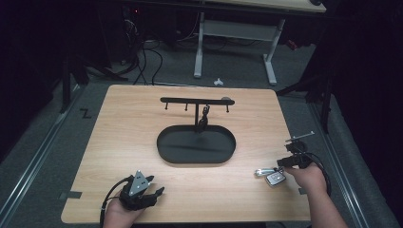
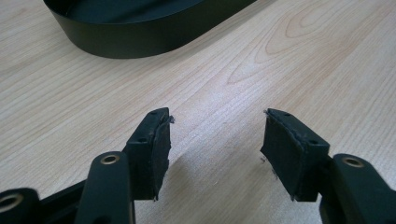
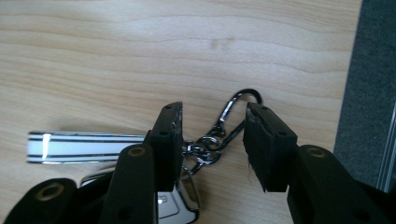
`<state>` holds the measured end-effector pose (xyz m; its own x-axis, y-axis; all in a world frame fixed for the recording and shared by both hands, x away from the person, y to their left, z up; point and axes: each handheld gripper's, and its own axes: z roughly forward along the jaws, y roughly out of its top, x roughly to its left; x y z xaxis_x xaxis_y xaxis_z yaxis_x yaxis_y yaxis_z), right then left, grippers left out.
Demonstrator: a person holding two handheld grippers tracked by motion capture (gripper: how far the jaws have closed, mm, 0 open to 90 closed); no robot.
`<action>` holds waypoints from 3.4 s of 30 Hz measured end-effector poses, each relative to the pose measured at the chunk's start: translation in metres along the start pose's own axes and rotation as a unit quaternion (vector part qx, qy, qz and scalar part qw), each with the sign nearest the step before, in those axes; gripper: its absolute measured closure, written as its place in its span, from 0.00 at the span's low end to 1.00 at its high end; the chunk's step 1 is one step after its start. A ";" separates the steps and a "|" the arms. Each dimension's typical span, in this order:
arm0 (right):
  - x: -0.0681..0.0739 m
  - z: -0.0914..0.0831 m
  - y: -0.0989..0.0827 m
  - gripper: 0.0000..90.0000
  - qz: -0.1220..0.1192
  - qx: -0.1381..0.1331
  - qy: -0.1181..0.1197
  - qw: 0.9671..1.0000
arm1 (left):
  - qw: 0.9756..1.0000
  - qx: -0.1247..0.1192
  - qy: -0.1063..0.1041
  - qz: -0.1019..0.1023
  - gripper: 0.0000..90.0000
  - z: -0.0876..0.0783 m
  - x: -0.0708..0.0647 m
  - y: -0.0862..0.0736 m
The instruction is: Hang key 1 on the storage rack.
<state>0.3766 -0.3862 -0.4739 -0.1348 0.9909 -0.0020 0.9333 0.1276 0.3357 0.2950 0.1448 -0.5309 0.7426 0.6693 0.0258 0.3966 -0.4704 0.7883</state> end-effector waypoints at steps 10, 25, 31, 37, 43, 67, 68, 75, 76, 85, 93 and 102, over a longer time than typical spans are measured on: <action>-0.003 0.014 -0.004 0.69 0.024 0.015 0.015 0.999 | 1.000 0.002 0.000 0.001 0.47 0.000 0.000 0.000; 0.040 0.012 0.007 0.95 -0.071 0.019 0.016 0.997 | 1.000 0.001 0.000 0.001 0.47 0.000 0.000 0.000; 0.057 0.017 0.010 0.94 -0.096 0.021 0.016 0.995 | 1.000 -0.002 0.000 0.001 0.47 -0.001 0.000 0.000; 0.059 0.020 0.009 0.87 -0.107 0.039 0.018 0.993 | 1.000 0.001 0.000 0.004 0.46 -0.001 0.000 0.001; 0.058 0.020 0.008 0.91 -0.106 0.041 0.024 0.993 | 1.000 -0.001 0.000 0.004 0.46 -0.001 0.000 0.001; 0.061 0.009 0.013 0.96 -0.126 0.053 0.038 0.990 | 1.000 -0.001 0.000 0.001 0.47 -0.001 0.000 0.000; 0.061 0.006 0.014 0.96 -0.128 0.054 0.041 0.989 | 1.000 -0.001 0.001 0.001 0.47 -0.001 0.000 0.000; 0.064 -0.016 0.018 0.96 -0.139 0.037 0.046 0.989 | 1.000 -0.001 0.001 0.003 0.46 0.000 -0.001 0.000; 0.064 -0.019 0.018 0.96 -0.137 0.036 0.048 0.989 | 1.000 0.000 0.000 0.003 0.46 0.000 0.000 0.000; 0.072 -0.043 0.022 0.96 -0.146 0.026 0.052 0.988 | 1.000 -0.002 -0.001 0.001 0.46 -0.001 0.000 0.000; 0.082 -0.062 0.028 0.96 -0.158 0.012 0.052 0.986 | 1.000 -0.006 0.001 0.000 0.46 -0.001 0.000 0.000; 0.088 -0.087 0.036 0.96 -0.170 -0.004 0.043 0.984 | 1.000 -0.003 0.000 0.003 0.46 -0.002 0.000 0.001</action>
<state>0.3691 -0.2982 -0.3801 -0.4676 0.8832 -0.0354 0.8267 0.4512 0.3362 0.2946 0.1456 -0.5294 0.7451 0.6663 0.0307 0.3884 -0.4707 0.7922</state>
